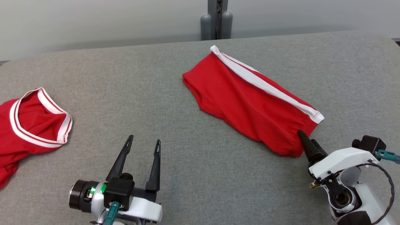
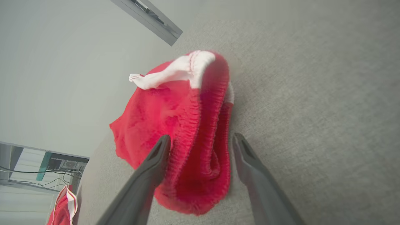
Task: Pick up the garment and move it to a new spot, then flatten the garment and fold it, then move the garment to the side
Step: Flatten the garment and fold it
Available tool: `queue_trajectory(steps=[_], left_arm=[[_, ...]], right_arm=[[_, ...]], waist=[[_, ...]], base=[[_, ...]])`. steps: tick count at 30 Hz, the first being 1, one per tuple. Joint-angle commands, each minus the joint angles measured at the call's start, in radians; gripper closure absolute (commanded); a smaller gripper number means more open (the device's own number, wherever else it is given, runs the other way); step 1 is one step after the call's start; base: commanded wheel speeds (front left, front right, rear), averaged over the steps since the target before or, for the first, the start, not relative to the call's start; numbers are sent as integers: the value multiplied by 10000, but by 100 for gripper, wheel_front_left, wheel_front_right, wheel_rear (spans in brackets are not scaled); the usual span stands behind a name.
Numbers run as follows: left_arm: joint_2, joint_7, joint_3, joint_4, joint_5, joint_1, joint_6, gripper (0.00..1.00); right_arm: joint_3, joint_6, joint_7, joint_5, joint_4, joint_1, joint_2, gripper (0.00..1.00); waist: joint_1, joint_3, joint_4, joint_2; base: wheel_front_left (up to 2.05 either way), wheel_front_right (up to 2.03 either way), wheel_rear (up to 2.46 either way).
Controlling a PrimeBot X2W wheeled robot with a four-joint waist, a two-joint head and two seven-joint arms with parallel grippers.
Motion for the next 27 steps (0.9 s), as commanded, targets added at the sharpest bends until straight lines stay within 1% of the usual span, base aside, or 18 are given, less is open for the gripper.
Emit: queue_trajectory(steps=[1,4,10,15,27], left_arm=[[26,-34,4,21,66,-196,-28,0],[21,-34,14,15,67,-246,6,0],[18,-34,28,-15,74,-336,-5,0],[16,-34,-32,0,85,-441,-42,0],[8,-34,64,-18,-123,-639,-13,0]], right_arm=[[-87,5,92,-53,223,-164,-44,0],[-228,5,150,-120,702,-428,-12,0],[-221,3,395,12,1185,-862,84,0],[-142,3,642,144,1427,-1205,127,0],[-29,2,549,223,1738,-1727,93,0]], waist=[[0,116,104,0],[0,225,179,0],[0,444,256,0],[0,619,352,0],[0,1027,615,0]], base=[[0,0,0],[0,0,0],[0,0,0],[0,0,0],[0,0,0]])
